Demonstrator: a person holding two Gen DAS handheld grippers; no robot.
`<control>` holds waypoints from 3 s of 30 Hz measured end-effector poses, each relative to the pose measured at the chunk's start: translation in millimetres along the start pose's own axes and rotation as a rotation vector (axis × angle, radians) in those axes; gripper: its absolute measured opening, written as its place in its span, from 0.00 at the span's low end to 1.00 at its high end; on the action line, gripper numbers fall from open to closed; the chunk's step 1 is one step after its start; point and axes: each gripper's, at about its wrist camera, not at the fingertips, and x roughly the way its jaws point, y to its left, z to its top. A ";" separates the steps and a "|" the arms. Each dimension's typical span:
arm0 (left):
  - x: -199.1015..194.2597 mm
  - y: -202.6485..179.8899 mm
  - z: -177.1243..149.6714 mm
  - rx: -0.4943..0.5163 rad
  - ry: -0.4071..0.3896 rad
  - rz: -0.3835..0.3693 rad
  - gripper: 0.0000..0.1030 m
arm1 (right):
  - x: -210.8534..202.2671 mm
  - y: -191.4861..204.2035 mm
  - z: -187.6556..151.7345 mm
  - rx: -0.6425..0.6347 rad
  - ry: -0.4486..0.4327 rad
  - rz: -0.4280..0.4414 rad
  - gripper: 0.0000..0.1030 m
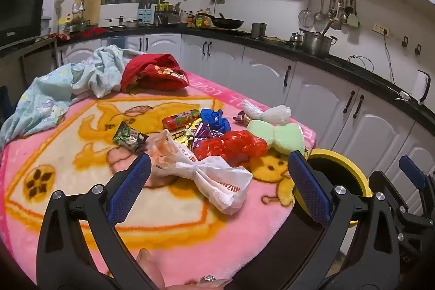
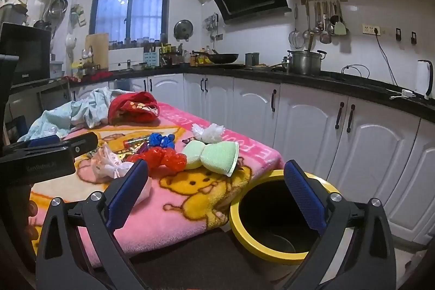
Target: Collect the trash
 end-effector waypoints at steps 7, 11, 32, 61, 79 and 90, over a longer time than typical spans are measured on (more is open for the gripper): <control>-0.2 -0.3 -0.1 0.005 -0.004 -0.001 0.90 | 5.0 0.5 -1.3 0.001 -0.019 -0.007 0.94; -0.1 -0.5 -0.1 0.003 -0.003 -0.003 0.90 | 5.2 -2.5 -2.9 0.008 -0.021 -0.014 0.94; -0.6 -2.4 -0.8 -0.002 -0.006 -0.007 0.90 | 4.7 -2.2 -2.1 0.008 -0.021 -0.014 0.94; 4.1 13.1 -3.7 -0.055 0.008 -0.022 0.90 | 6.8 4.3 0.6 -0.038 -0.009 0.034 0.94; 34.5 71.7 9.4 -0.241 0.088 0.018 0.90 | 72.1 29.2 22.6 -0.161 0.089 0.190 0.94; 97.2 93.5 16.5 -0.323 0.231 0.027 0.90 | 149.3 31.4 25.6 -0.229 0.247 0.283 0.78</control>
